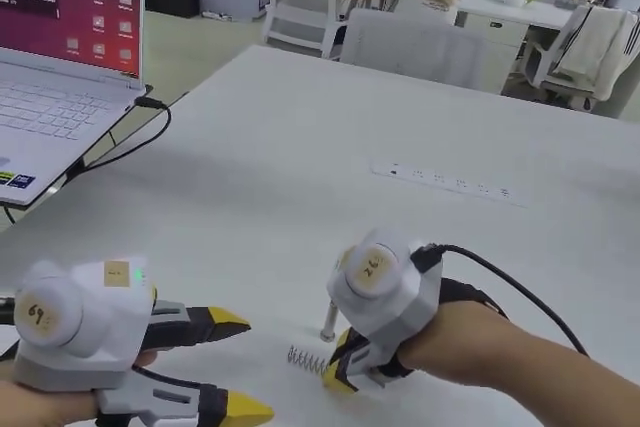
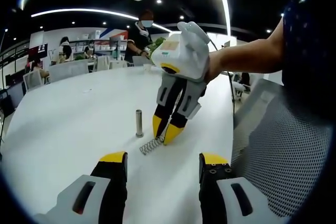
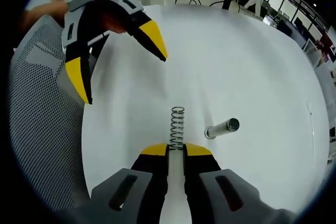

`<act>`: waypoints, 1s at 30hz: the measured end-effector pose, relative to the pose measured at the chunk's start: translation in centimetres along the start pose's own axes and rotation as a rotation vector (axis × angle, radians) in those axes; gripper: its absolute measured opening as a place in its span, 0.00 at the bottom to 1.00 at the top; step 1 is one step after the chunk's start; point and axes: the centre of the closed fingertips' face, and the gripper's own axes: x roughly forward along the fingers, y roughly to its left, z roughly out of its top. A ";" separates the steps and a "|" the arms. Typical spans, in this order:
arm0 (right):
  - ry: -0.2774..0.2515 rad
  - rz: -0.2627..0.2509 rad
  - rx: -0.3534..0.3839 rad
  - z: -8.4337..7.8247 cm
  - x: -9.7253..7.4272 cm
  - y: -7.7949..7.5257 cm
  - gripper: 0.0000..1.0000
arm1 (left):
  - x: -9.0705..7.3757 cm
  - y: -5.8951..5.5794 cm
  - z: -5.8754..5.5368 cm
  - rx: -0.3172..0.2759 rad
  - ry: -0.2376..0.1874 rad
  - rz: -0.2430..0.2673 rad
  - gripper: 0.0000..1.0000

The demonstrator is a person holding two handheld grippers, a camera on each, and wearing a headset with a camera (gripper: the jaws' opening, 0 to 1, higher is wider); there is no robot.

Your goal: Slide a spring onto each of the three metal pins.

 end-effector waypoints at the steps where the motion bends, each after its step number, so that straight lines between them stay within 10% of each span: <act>1: -0.002 0.001 0.005 0.0 -0.1 0.0 0.08 | 0.0 0.0 0.0 0.002 0.003 -0.001 0.49; 18: -0.049 0.013 -0.044 0.2 -4.0 2.3 0.08 | 0.9 -1.2 0.7 0.027 0.012 -0.040 0.46; 30: -0.099 0.034 -0.128 0.9 -7.6 3.8 0.08 | 1.4 -2.5 3.7 0.067 -0.033 -0.073 0.38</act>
